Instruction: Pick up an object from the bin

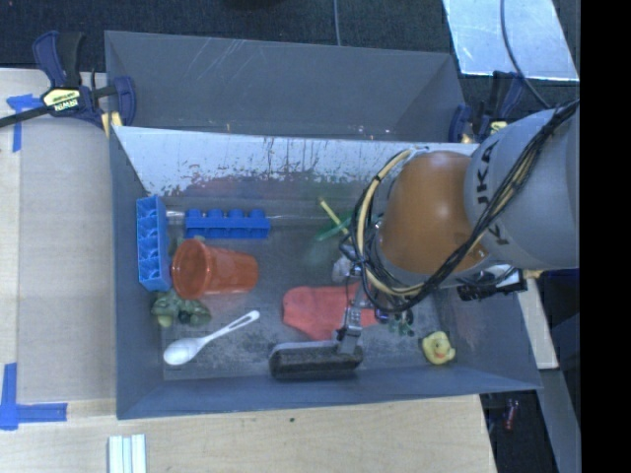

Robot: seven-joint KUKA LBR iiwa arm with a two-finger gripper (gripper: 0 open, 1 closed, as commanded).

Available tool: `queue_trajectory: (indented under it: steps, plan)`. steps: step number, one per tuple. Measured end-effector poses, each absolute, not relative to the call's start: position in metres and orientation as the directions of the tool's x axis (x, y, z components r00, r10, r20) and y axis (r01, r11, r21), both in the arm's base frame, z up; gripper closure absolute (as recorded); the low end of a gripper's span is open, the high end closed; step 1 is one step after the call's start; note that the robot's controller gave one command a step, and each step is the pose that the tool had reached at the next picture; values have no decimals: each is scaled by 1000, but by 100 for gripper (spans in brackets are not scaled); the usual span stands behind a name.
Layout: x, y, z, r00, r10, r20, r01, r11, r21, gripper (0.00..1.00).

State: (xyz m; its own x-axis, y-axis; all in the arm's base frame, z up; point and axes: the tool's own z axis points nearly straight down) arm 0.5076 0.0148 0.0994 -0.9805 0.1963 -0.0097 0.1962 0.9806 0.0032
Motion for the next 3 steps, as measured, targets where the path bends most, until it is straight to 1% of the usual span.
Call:
queue_trajectory:
  steps: [1,2,3]
  plan:
    - [528,13,86,-1000,15,-17,15,1000,2,0]
    - [527,16,70,-960,281,-13,280,960,6,100]
    - [527,16,70,-960,281,-13,280,960,6,100]
